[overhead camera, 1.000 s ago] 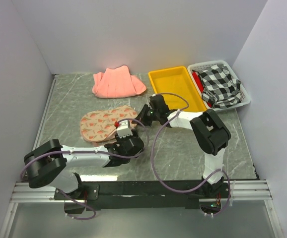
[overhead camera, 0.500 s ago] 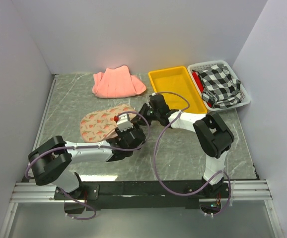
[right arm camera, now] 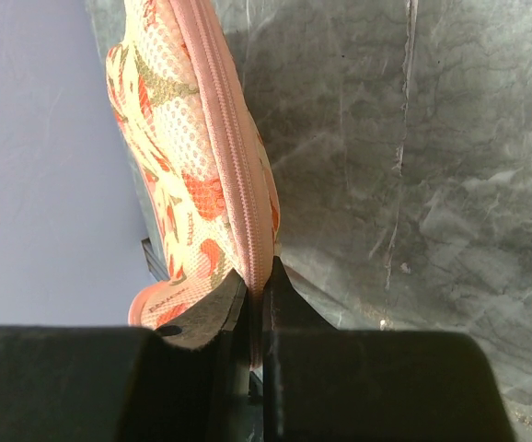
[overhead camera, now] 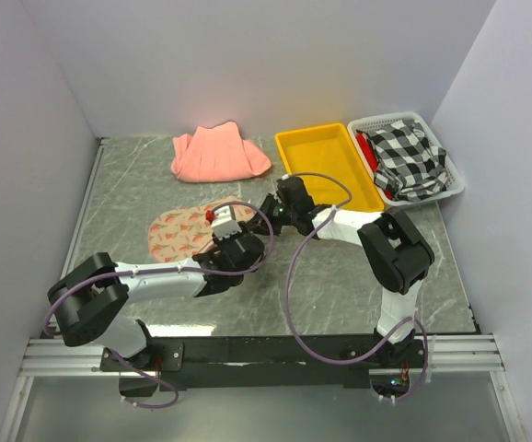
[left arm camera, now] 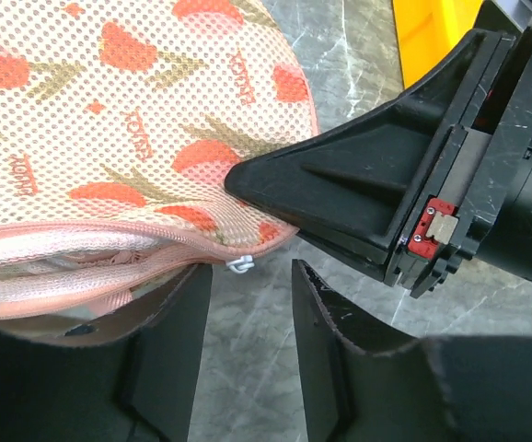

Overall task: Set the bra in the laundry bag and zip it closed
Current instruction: Zip the zipper on the laundry bag.

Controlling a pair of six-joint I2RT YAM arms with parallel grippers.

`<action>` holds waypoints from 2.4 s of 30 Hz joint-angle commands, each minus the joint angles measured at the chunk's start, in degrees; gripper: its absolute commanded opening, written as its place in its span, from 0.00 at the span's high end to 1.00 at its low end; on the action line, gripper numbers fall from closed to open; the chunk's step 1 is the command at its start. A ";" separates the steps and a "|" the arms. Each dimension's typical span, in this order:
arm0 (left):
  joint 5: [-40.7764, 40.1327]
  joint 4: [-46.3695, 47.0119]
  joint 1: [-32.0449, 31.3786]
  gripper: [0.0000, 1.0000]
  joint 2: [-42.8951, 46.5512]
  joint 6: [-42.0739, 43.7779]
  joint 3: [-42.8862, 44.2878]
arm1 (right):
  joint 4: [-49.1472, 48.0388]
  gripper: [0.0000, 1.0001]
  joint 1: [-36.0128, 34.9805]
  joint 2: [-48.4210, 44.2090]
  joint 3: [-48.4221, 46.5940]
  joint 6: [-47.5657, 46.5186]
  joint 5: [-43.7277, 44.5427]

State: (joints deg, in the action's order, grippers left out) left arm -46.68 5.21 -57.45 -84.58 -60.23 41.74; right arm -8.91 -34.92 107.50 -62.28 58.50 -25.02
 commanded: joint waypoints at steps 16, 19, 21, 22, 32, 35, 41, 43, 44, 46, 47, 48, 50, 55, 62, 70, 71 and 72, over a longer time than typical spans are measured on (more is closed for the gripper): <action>-2.89 -1.08 1.11 0.80 1.43 -0.59 2.30 | -1.11 1.00 -0.59 -3.79 -0.74 -0.40 -0.83; -2.98 -1.79 1.03 0.83 1.34 -0.77 2.30 | -1.38 1.00 -0.59 -3.53 -0.82 -0.32 -1.09; -2.90 -1.79 1.03 0.91 1.34 -0.95 2.12 | -1.38 1.00 -0.77 -3.44 -0.91 -0.23 -1.09; -2.89 -1.87 1.11 0.92 1.26 -1.12 2.12 | -1.38 1.00 -0.77 -3.44 -0.91 -0.23 -1.18; -3.33 -4.50 1.03 0.99 3.62 -1.38 2.21 | -0.24 1.00 -0.24 -3.00 -1.79 -1.11 -0.91; -3.42 -6.78 1.03 0.99 6.43 -2.17 1.07 | -0.23 1.00 1.07 -2.65 -2.05 -1.02 -0.82; -3.16 -8.90 1.03 0.99 10.57 -3.67 -2.88 | 1.87 1.00 3.01 -3.44 -2.14 -2.51 -0.39; -2.64 -9.08 1.03 0.99 11.36 -4.20 -3.76 | 3.19 1.00 3.54 -3.96 -2.41 -3.47 0.31; -2.54 -9.43 1.03 0.99 11.54 -4.37 -4.46 | 3.63 1.00 3.80 -3.97 -2.49 -3.65 0.32; -2.37 -10.04 1.03 0.99 12.06 -5.51 -4.99 | 3.90 1.00 4.50 -3.88 -2.67 -4.09 0.06; -2.45 -10.31 1.03 0.99 12.33 -5.78 -5.52 | 4.24 1.00 4.77 -3.71 -2.76 -4.27 -0.29; -2.63 -10.48 1.03 0.99 12.85 -6.04 -5.79 | 4.68 1.00 4.94 -3.53 -3.11 -4.62 -0.21; -3.33 -11.36 1.03 0.99 13.38 -6.31 -6.23 | 6.61 1.00 5.38 -3.09 -4.42 -6.11 -0.21; -3.86 -14.09 0.94 0.99 15.58 -7.89 -7.89 | 10.74 1.00 5.91 -2.21 -6.97 -9.10 1.11; -3.86 -18.83 0.76 0.99 19.79 -12.10 -13.77 | 17.25 1.00 6.44 0.42 -12.42 -13.50 4.62; -5.79 -24.55 0.59 0.99 25.78 -15.09 -16.51 | 20.15 1.00 7.06 3.32 -16.37 -15.61 5.68; -5.88 -25.24 0.67 0.99 25.78 -15.44 -16.51 | 20.42 1.00 7.14 3.67 -16.82 -15.87 5.33; -5.97 -25.43 0.67 0.99 25.43 -15.80 -16.51 | 20.77 1.00 7.32 4.37 -17.43 -16.66 4.89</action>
State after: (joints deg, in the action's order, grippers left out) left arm -48.45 -12.36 -56.77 -59.92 -73.73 26.00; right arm 12.03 -30.76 110.41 -75.26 45.19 -26.00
